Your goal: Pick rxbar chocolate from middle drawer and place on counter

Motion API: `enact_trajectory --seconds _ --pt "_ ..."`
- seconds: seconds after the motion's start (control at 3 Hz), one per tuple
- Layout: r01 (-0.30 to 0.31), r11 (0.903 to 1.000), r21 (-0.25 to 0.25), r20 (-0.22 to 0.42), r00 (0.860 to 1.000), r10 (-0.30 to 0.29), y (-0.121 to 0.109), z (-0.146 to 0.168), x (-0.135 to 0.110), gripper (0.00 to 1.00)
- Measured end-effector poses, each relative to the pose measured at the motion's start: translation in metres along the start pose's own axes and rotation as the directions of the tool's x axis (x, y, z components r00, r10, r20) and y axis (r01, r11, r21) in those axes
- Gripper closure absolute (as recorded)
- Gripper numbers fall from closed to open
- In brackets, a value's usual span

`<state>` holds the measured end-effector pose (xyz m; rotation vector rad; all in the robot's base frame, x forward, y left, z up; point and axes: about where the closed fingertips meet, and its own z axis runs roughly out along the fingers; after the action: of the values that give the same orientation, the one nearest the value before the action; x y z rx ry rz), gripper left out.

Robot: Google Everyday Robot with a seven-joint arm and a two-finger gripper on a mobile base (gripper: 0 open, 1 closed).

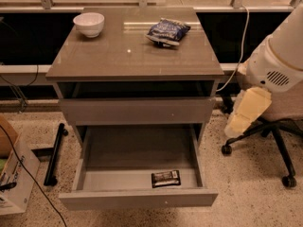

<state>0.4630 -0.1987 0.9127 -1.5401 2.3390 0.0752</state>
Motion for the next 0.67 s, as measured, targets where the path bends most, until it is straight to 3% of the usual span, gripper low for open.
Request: enact_trajectory --seconds 0.33,0.67 --pt "-0.115 0.9927 -0.037 0.007 0.993 0.115 -0.006 0.045 0.014 0.0" --pt "-0.172 0.9819 -0.079 0.018 0.985 0.174 -0.008 0.094 0.034 0.0"
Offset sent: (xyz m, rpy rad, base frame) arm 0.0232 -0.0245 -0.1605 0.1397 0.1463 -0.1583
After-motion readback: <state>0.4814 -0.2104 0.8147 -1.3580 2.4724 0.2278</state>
